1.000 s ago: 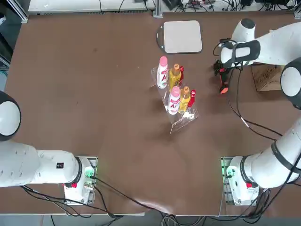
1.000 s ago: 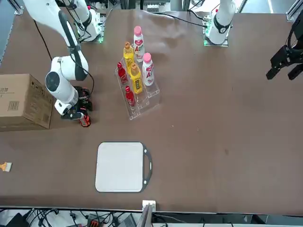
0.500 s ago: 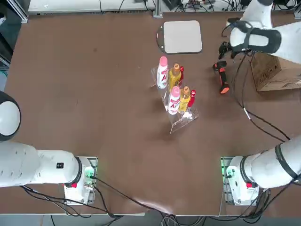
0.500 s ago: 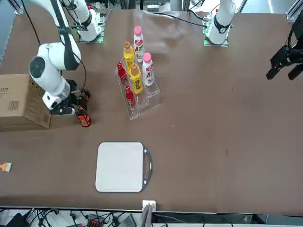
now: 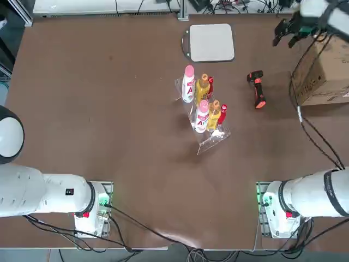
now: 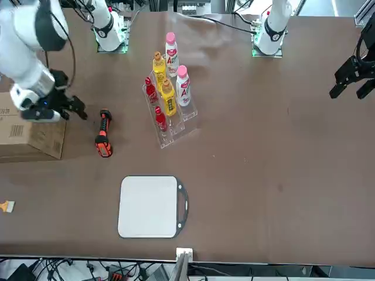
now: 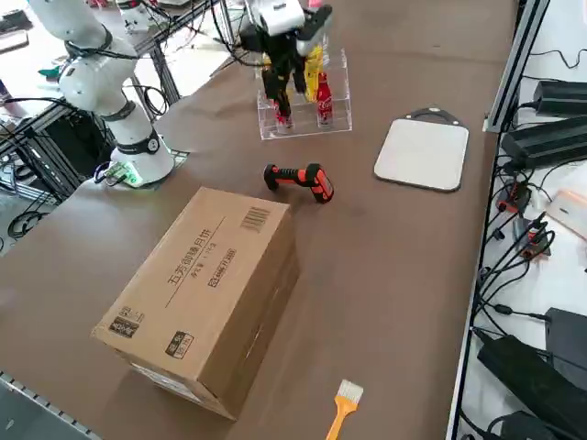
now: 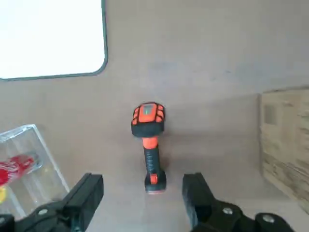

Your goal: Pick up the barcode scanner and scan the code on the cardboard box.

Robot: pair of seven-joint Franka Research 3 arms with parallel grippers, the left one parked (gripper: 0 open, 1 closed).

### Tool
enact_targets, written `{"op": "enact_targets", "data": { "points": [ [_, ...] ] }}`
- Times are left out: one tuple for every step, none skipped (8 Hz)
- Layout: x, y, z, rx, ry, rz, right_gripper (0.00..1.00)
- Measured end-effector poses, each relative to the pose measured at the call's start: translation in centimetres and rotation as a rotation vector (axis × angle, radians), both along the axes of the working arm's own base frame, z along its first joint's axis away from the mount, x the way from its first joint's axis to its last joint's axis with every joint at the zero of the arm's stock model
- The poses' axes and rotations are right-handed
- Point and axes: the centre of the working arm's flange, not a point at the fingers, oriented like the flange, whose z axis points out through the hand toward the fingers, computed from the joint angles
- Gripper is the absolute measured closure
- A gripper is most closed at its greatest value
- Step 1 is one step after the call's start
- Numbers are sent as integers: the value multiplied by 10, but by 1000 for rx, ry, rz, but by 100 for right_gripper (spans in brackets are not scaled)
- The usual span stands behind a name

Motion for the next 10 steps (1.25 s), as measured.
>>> {"op": "enact_targets", "data": {
  "points": [
    [-4, -4, 36, 5, 13, -17, 0],
    [-6, -4, 66, 8, 14, -33, 0],
    [-6, -2, 86, 9, 5, -48, 0],
    [-5, 0, 97, 9, -6, -60, 0],
    [-1, 0, 101, 7, -8, -69, 0],
    [7, 1, 100, 1, 5, -74, 0],
    [17, 3, 98, -10, 32, -73, 0],
    [29, 6, 98, -21, 63, -72, 0],
    [41, 8, 99, -31, 80, -71, 0],
    [50, 9, 100, -37, 80, -72, 0]
  ]
}}
